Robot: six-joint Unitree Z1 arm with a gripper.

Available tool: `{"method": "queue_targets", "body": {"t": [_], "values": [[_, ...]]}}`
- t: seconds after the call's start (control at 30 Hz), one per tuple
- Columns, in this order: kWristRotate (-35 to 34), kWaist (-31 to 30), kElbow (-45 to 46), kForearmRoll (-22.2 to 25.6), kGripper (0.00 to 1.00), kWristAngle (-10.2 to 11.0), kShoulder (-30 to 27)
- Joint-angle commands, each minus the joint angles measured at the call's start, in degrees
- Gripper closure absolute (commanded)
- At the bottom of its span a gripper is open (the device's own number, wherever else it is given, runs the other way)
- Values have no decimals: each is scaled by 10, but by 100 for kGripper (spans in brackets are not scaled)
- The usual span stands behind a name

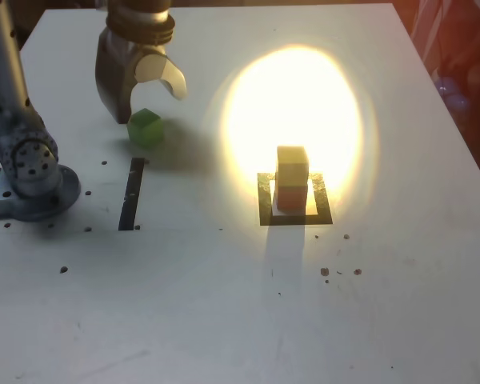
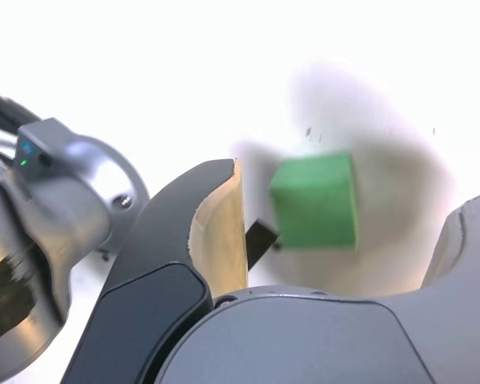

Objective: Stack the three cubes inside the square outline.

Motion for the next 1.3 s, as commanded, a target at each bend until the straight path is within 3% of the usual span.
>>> {"method": "queue_targets", "body": {"t": [0.0, 0.2, 0.37, 0.67, 0.9, 1.07, 1.17, 1.27], "values": [[6, 10, 6, -6, 13, 0, 11], [24, 15, 8, -9, 21, -18, 30], [39, 17, 9, -17, 39, -31, 44], [58, 33, 21, -59, 50, -40, 60], [73, 40, 19, -75, 70, -41, 57], [81, 11, -3, -53, 76, -51, 34], [84, -41, -42, -20, 76, -64, 15], [83, -118, -112, 31, 76, -61, -1]]}}
